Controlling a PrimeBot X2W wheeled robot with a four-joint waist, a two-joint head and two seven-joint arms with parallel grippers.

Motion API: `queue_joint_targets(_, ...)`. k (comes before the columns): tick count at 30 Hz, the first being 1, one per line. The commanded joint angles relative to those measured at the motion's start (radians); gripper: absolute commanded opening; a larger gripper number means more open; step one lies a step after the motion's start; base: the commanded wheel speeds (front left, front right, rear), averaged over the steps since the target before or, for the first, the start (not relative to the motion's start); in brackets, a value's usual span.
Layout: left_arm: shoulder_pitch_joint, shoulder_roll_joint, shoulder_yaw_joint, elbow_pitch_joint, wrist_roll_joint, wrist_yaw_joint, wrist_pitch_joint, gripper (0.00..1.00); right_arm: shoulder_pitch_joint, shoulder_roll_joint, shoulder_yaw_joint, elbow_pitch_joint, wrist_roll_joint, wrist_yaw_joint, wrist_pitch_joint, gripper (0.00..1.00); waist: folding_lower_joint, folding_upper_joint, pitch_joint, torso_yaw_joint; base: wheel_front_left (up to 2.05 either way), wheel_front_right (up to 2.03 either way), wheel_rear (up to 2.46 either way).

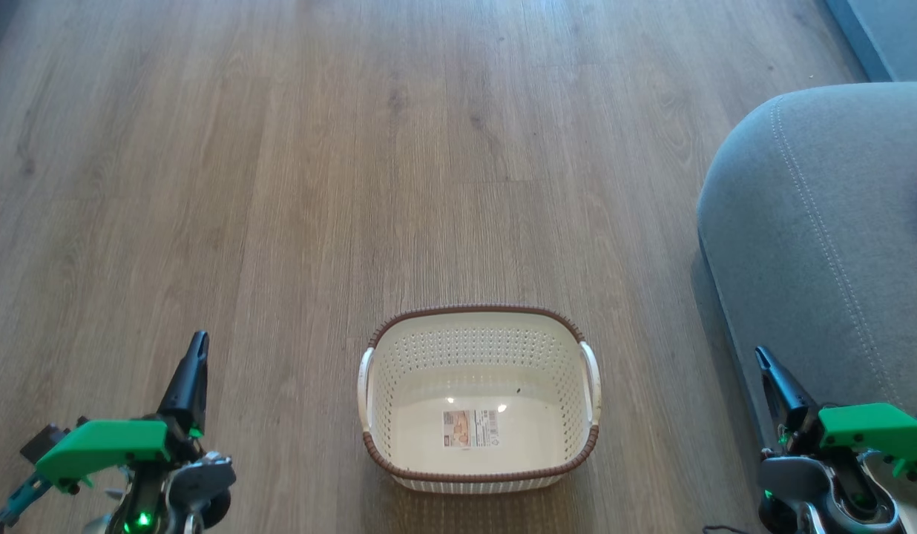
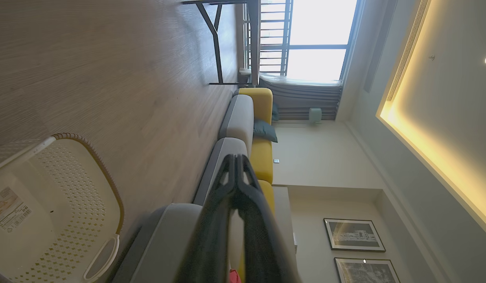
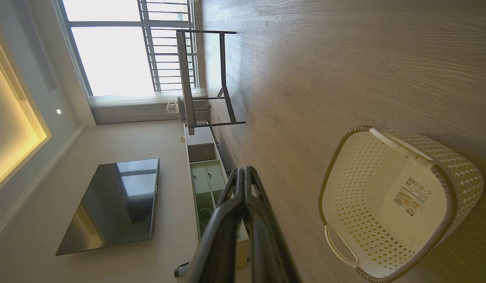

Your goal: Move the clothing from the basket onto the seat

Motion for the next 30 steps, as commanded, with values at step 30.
queue_joint_targets(30, -0.056, 0.004, 0.036, -0.036, -0.007, -0.007, 0.007, 0.00, -0.051, -0.004, 0.015, -0.041, 0.007, 0.007, 0.008, 0.00, 0.0000, 0.0000, 0.000, 0.000, 0.00, 0.00, 0.00)
